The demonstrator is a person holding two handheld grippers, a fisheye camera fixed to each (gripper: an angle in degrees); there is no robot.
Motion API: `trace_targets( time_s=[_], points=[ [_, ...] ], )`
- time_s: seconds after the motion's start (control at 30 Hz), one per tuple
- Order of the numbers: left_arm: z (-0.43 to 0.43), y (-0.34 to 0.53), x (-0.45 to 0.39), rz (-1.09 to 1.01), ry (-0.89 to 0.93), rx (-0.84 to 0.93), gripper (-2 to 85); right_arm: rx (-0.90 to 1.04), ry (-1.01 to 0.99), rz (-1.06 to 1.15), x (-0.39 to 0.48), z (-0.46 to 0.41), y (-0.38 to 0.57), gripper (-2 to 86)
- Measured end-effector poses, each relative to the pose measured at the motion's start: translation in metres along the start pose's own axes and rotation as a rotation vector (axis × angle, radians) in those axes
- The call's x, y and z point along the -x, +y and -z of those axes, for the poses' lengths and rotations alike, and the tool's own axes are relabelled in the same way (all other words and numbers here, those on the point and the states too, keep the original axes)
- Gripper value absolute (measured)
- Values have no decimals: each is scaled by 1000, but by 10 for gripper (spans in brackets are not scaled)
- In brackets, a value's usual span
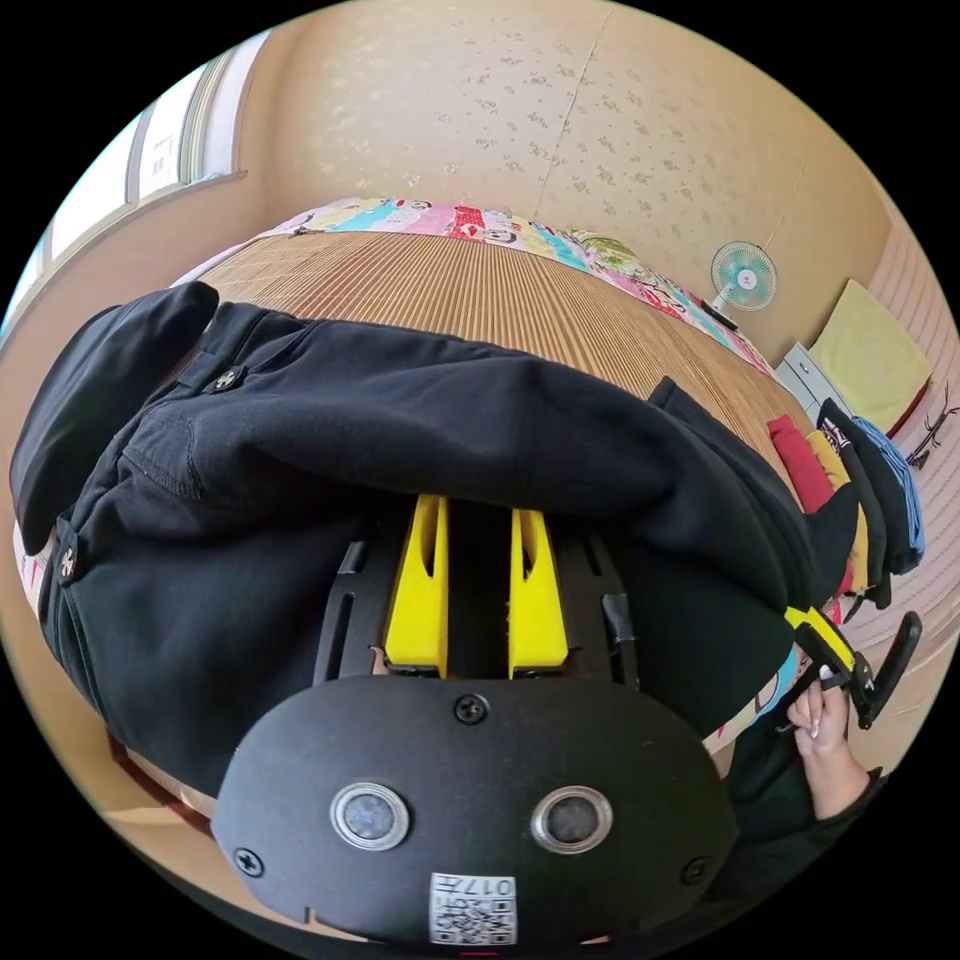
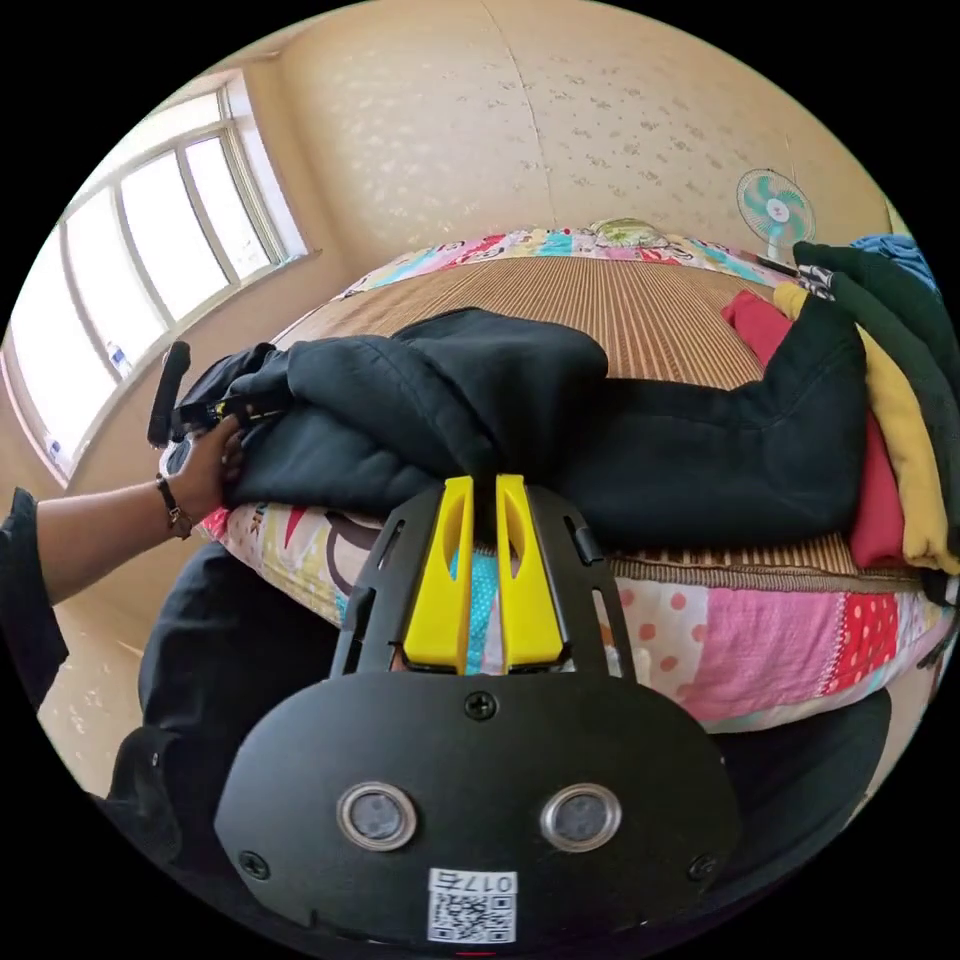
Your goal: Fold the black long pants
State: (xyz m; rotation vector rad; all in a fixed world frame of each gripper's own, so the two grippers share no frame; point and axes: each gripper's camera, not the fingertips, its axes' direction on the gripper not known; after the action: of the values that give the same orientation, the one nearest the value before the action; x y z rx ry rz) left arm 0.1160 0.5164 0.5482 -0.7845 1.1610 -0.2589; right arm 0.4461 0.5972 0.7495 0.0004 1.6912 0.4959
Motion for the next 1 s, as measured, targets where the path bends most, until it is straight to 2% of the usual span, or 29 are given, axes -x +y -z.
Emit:
trace_targets(
  time_s=[0.1,0.27,0.37,0.43,0.5,0.57,0.7,0.8,0.9,1.0],
  points=[
    [25,8,-13,-16,42,32,115,72,-157,-112,-34,9,-9,32],
    [94,39,-52,-103,128,-90,122,67,-169,-70,-48,16,-7,32],
    [127,9,-60,-66,168,-189,124,41,-140,-44,-48,20,-4,32],
    [128,-46,-55,-13,249,-137,144,42,-154,-79,-53,23,-5,32],
    [112,-90,-53,31,247,-39,163,56,-171,-90,-59,26,-8,32],
    [85,-130,-52,61,190,80,164,56,-179,-69,-62,28,-9,32],
    [40,-189,-60,-3,-295,117,156,43,-229,-67,-72,32,-8,31],
    [1,-214,-49,91,-350,242,161,55,-251,-52,-75,34,-12,31],
    [-16,-218,-49,182,-434,235,157,53,-297,-55,-81,36,-13,32],
    [-36,-214,-45,245,-535,325,141,72,-334,-58,-84,36,-18,33]
  ],
)
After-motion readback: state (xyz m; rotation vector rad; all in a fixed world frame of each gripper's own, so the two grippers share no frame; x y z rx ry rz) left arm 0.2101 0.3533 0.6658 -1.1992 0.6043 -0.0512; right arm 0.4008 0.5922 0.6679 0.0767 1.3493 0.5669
